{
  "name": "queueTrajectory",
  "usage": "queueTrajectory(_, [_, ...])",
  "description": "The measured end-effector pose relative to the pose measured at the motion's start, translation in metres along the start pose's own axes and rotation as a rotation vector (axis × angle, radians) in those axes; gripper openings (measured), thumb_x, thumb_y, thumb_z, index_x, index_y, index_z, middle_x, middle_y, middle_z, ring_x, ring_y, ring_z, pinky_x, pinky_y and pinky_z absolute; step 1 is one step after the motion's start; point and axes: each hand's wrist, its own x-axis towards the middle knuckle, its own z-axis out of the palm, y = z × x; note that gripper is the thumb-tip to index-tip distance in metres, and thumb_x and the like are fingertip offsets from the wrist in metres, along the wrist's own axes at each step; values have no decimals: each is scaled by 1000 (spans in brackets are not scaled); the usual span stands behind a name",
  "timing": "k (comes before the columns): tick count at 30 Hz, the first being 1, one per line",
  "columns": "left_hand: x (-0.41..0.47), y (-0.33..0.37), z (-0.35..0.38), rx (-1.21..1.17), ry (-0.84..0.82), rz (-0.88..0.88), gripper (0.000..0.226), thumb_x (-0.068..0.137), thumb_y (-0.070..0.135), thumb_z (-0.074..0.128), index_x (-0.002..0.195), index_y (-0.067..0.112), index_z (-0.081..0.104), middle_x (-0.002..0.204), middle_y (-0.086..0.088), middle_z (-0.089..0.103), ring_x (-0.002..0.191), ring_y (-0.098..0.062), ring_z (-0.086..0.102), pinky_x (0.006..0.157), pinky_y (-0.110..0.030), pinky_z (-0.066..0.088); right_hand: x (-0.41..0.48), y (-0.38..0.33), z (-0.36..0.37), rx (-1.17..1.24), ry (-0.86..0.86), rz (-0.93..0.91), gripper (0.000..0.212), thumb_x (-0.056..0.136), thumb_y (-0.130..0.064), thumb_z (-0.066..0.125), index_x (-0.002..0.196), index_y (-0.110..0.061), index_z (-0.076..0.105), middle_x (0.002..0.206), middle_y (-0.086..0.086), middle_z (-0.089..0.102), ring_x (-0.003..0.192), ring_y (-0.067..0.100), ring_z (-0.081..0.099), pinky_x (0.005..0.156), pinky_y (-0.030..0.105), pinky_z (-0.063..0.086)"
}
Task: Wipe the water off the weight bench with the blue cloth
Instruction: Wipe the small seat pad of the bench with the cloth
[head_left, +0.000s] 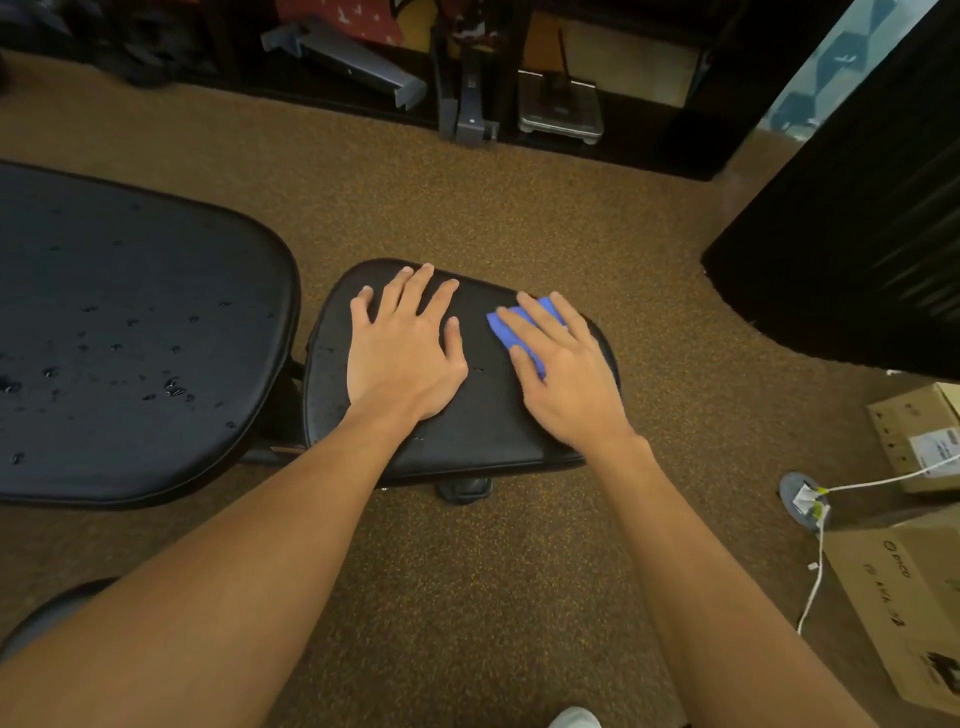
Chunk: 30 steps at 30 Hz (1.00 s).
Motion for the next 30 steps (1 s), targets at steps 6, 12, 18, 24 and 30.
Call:
queueTrajectory(6, [-1, -1, 0, -9, 8, 1, 55, 106, 44, 31, 158, 31, 43, 170, 1, 34, 159, -18, 23, 126, -54, 19, 16, -14, 7, -46, 61, 244, 52, 110, -35, 35, 160, -25, 47, 171, 4, 36, 160, 41, 21, 127, 56, 26])
queueTrajectory(12, [0, -1, 1, -16, 8, 10, 54, 106, 43, 32, 157, 31, 45, 169, 1, 35, 158, -18, 26, 125, -55, 21, -22, -6, 1, 49, -11, -35, 48, 111, -35, 44, 158, -32, 50, 169, -6, 40, 162, 28, 19, 131, 43, 22])
queueTrajectory(18, [0, -2, 1, -32, 12, 14, 54, 106, 43, 33, 157, 30, 46, 169, 1, 36, 158, -19, 26, 126, -54, 20, -10, -24, 5, -10, 50, 199, 52, 112, -42, 34, 160, -28, 48, 172, -1, 35, 162, 34, 16, 128, 53, 26])
queueTrajectory(24, [2, -6, 0, -97, -36, 55, 53, 108, 36, 37, 160, 27, 43, 171, -1, 32, 161, -20, 20, 130, -55, 8, -42, -13, -7, -26, -14, 36, 50, 112, -41, 34, 160, -31, 46, 170, -6, 37, 162, 28, 18, 129, 45, 24])
queueTrajectory(30, [7, -19, -9, -235, -140, 116, 55, 108, 26, 47, 163, 22, 39, 175, -3, 24, 163, -20, 13, 132, -48, -1, -17, -40, 7, -28, 10, 159, 49, 113, -32, 37, 161, -25, 44, 172, 3, 33, 162, 40, 13, 127, 58, 24])
